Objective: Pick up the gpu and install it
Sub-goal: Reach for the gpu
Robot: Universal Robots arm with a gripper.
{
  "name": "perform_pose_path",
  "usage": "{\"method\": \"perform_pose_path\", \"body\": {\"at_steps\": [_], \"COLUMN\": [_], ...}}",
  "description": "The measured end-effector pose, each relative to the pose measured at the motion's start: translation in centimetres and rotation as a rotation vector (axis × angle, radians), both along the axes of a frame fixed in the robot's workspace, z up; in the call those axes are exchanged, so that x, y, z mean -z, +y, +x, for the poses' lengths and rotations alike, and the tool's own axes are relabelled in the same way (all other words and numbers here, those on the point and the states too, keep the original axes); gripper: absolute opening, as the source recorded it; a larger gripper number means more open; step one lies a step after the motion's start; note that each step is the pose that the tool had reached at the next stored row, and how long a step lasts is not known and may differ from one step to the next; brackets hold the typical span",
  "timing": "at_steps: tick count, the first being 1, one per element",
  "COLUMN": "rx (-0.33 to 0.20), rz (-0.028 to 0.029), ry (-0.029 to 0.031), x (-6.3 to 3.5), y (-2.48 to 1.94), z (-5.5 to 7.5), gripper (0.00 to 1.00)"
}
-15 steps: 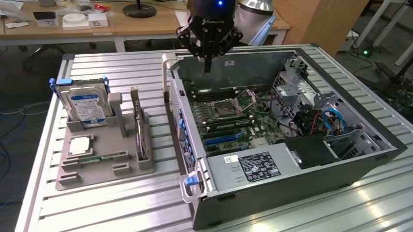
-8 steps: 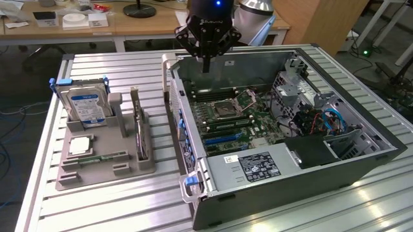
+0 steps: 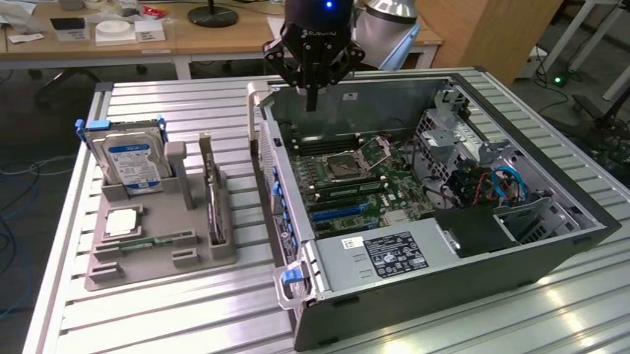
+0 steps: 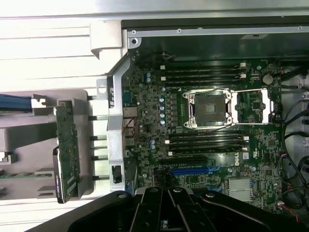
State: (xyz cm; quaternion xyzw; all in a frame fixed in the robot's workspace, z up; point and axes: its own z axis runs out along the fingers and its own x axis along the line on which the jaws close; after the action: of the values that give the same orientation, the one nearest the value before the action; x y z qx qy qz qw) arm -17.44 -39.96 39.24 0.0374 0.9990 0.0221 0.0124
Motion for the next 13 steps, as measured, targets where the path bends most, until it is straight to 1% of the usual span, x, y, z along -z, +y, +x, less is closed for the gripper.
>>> {"method": "perform_pose_path", "body": {"at_steps": [13], "rx": [0.000], "rz": [0.0000], "ry": [0.0000], "x": [0.01], "y": [-0.01], "z": [-0.66], "gripper": [0.10]}}
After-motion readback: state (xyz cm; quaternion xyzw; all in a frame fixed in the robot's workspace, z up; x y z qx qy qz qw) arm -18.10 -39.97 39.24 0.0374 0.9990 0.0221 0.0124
